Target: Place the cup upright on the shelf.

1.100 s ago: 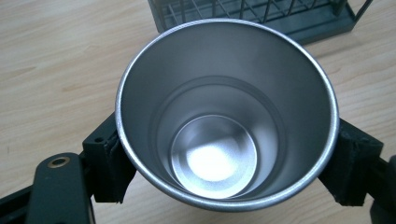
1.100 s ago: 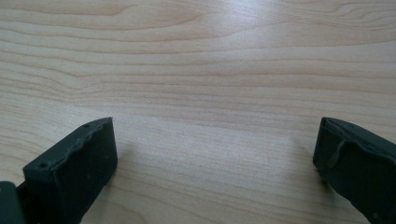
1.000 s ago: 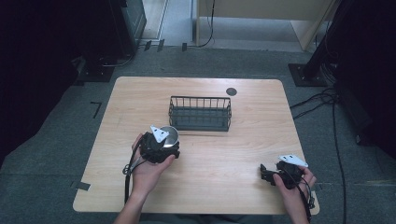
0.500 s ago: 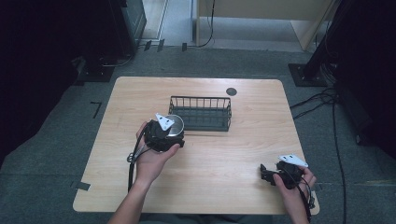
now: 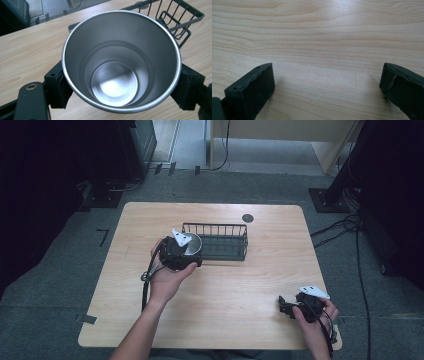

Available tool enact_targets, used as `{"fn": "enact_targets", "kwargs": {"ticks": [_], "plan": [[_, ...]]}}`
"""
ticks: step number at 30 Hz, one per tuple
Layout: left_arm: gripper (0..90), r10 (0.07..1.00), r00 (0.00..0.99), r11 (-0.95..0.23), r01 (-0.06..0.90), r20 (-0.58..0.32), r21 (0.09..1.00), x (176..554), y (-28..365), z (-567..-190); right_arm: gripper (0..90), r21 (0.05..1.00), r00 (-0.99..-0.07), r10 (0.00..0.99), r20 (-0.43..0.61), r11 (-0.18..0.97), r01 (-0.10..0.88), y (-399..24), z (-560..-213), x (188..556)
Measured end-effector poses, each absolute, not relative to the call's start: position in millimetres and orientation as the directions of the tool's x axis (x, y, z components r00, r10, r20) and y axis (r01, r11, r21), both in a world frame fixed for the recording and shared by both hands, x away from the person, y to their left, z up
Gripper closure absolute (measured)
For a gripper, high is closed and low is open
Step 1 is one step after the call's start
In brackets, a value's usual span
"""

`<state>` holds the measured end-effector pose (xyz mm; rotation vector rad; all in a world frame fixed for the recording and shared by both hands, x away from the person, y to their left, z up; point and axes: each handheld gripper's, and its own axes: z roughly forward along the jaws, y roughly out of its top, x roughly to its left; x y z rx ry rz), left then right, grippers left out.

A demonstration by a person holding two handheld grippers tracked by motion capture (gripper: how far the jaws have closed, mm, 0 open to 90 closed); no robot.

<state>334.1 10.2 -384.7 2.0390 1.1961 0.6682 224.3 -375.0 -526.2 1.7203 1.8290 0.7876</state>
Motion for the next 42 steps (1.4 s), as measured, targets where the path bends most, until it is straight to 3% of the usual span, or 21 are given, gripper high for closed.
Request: {"fn": "enact_targets", "kwargs": {"ticks": [33,42], "plan": [[19.2,0.898,0.423,-0.348,0.523,0.117,0.778,385,-5,-360,0.0,0.709,-0.073,0.997,0.026,0.033,0.704,-375,-526,224],[19.2,0.903,0.416,-0.340,0.537,0.108,0.772,399,-12,-369,0.0,0.709,-0.073,0.997,0.027,0.032,0.705,-375,-526,224]]}}
